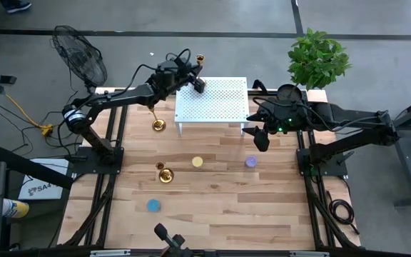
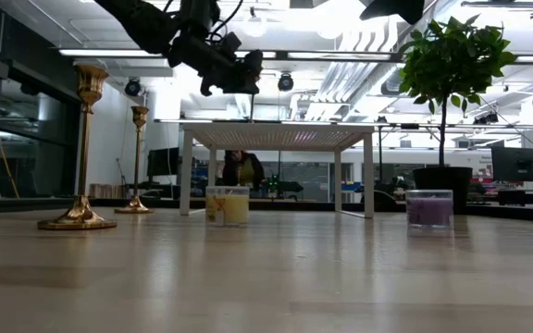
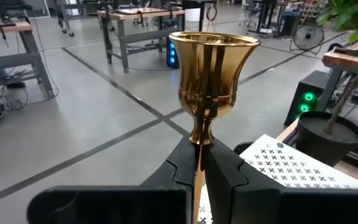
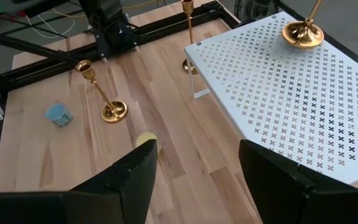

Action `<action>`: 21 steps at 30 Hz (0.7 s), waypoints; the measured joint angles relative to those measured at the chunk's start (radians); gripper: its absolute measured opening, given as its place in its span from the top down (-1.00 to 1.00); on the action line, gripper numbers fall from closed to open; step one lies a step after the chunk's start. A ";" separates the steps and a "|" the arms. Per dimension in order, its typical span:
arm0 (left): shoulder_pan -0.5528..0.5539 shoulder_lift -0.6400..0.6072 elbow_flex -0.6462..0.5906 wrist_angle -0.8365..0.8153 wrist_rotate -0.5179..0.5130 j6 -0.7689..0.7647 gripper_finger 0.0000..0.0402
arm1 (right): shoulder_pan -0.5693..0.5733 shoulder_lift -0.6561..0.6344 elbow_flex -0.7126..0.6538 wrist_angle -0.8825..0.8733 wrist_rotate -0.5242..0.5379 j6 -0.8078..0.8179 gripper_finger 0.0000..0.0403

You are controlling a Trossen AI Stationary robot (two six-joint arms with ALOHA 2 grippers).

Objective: Pick & Place candle stick holders
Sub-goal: Put the bottom right gold candle holder on the shelf

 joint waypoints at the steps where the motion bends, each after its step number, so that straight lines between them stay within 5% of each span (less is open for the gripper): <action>1: 0.000 0.000 0.000 -0.002 0.000 0.000 0.96 | 0.000 0.000 0.000 0.000 0.000 0.000 -0.10; 21: -0.003 0.000 -0.067 0.074 0.018 -0.056 0.96 | 0.000 0.000 0.000 0.005 0.004 -0.001 -0.10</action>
